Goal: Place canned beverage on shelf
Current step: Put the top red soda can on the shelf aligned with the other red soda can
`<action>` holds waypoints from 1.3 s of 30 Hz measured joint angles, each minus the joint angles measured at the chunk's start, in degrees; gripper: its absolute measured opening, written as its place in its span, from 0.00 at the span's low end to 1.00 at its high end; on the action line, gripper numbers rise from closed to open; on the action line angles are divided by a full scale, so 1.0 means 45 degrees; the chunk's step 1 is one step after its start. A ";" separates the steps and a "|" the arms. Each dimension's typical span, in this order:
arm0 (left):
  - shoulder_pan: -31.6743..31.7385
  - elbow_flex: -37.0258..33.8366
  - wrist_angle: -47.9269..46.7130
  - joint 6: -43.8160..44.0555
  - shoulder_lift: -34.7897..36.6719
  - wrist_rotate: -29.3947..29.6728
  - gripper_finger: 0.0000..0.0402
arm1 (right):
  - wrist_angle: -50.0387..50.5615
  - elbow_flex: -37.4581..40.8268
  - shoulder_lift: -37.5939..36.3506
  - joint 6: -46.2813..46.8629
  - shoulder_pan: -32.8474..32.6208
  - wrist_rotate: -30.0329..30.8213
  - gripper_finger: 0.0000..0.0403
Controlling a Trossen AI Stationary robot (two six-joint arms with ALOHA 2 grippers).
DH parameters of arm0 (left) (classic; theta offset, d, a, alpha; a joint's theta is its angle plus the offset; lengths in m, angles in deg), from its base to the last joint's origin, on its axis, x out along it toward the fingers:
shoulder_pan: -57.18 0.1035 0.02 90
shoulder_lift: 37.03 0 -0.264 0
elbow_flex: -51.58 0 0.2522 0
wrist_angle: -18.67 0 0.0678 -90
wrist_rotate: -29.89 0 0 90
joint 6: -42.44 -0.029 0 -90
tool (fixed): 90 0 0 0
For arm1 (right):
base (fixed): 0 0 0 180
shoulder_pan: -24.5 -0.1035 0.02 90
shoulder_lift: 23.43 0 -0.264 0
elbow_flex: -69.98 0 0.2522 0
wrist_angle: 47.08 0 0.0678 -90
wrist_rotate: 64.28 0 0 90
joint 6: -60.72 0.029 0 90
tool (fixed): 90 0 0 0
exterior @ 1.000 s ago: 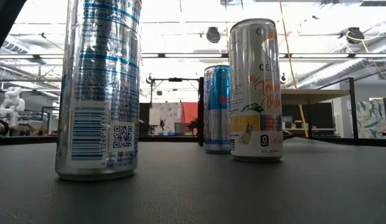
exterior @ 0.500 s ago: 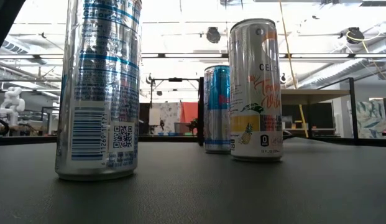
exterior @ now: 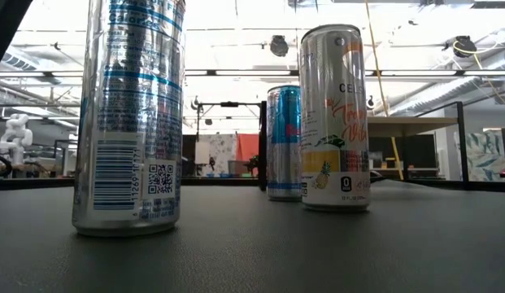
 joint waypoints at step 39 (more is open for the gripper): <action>0.1332 -0.0015 -0.2854 0.0474 0.1416 0.4548 1.00 | 0.9800 -0.0015 -0.4254 -0.3210 0.1861 0.5636 0.71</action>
